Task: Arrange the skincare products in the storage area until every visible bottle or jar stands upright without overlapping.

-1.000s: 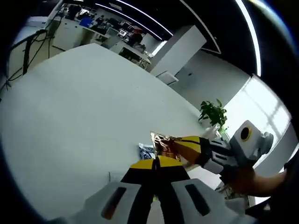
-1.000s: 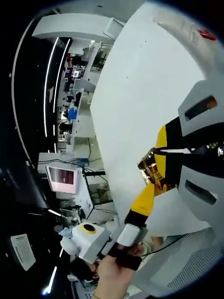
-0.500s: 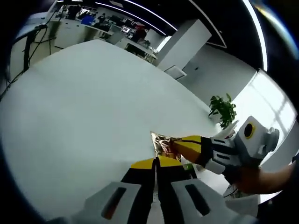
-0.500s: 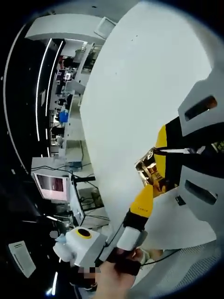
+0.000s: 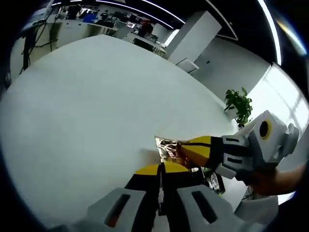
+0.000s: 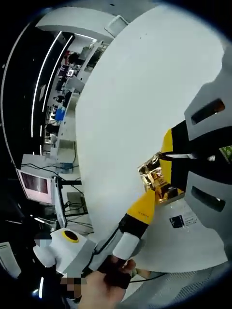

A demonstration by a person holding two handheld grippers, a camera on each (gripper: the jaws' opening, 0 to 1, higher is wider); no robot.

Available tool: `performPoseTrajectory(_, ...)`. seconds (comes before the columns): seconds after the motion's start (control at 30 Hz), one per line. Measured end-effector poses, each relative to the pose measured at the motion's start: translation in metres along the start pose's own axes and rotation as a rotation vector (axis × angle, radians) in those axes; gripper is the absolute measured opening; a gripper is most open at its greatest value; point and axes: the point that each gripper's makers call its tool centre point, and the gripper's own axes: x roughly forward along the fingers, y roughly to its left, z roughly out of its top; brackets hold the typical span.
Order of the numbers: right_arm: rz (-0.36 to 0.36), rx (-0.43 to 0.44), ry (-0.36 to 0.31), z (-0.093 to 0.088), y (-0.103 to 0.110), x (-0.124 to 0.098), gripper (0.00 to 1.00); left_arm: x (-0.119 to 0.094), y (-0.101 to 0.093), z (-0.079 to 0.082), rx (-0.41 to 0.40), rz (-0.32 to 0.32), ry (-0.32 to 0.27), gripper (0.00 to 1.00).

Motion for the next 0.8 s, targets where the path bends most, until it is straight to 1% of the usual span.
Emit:
performPoseTrajectory(0.07,0.003,-0.008,0.004,-0.001,0.0,0.002,0.01,-0.002,-0.001,0.0,0.005,0.008,0.004,0.02)
performPoseTrajectory(0.2,0.008,-0.024,0.017,-0.007,-0.001,0.011,0.01,0.005,0.002,0.0,0.025,0.02,0.014,0.02)
performPoseTrajectory(0.27,0.011,-0.03,0.02,-0.007,0.0,0.011,0.01,0.003,0.003,0.0,0.032,0.027,0.02,0.02)
performPoseTrajectory(0.4,0.017,-0.041,0.037,-0.01,0.001,0.013,0.02,0.007,0.006,-0.002,0.051,0.035,0.029,0.03)
performPoseTrajectory(0.47,0.014,-0.057,0.048,-0.014,0.001,0.014,0.02,0.009,0.005,-0.001,0.087,0.024,0.016,0.03)
performPoseTrajectory(0.5,0.018,-0.055,0.051,-0.015,0.001,0.015,0.02,0.009,0.005,-0.003,0.097,0.027,0.023,0.03)
performPoseTrajectory(0.53,0.021,-0.054,0.053,-0.016,0.001,0.014,0.02,0.009,0.005,-0.004,0.107,0.026,0.03,0.03)
performPoseTrajectory(0.6,0.019,-0.082,0.045,-0.014,0.001,0.012,0.02,0.01,0.004,-0.003,0.135,0.026,0.023,0.03)
performPoseTrajectory(0.67,0.02,-0.089,0.046,-0.013,0.002,0.012,0.02,0.009,0.002,-0.004,0.153,0.03,0.028,0.03)
performPoseTrajectory(0.7,0.02,-0.09,0.045,-0.012,0.002,0.012,0.02,0.009,0.004,-0.004,0.165,0.033,0.029,0.03)
performPoseTrajectory(0.73,0.019,-0.094,0.043,-0.013,0.001,0.015,0.01,0.009,0.006,-0.003,0.181,0.041,0.034,0.02)
performPoseTrajectory(0.77,0.017,-0.103,0.042,-0.012,0.001,0.015,0.01,0.009,0.01,-0.004,0.212,0.052,0.052,0.01)
performPoseTrajectory(0.8,0.018,-0.101,0.04,-0.013,0.002,0.017,0.01,0.008,0.014,-0.001,0.244,0.076,0.049,0.02)
